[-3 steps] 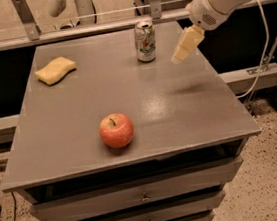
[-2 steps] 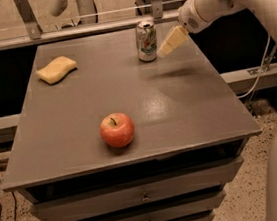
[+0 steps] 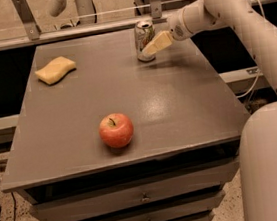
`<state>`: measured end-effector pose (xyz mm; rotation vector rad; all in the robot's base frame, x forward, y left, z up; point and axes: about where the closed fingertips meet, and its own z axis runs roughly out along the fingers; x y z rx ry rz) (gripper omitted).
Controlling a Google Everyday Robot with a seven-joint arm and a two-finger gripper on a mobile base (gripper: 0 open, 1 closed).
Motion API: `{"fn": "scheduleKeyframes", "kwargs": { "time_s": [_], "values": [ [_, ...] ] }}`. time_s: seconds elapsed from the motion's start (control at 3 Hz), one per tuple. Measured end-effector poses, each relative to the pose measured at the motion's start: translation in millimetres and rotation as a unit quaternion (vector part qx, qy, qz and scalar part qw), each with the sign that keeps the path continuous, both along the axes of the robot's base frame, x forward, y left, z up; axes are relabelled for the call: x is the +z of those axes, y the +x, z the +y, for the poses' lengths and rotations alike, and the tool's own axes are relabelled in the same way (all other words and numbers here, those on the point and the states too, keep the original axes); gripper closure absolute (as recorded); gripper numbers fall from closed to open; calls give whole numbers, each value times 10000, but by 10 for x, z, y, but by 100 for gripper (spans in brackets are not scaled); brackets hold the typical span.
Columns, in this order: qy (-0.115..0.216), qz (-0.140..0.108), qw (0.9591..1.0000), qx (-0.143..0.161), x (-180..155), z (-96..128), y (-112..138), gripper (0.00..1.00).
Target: Pick 7up can
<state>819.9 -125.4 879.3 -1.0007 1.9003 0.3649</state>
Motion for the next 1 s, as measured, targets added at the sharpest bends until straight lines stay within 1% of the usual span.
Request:
{"fn": "scheduleKeyframes", "kwargs": {
  "time_s": [0.33, 0.67, 1.0],
  "values": [
    [448, 181, 9987, 188, -94, 188, -31, 0],
    [771, 223, 9956, 477, -147, 381, -121, 18],
    [1020, 155, 9919, 746, -108, 551, -186, 43]
  ]
}}
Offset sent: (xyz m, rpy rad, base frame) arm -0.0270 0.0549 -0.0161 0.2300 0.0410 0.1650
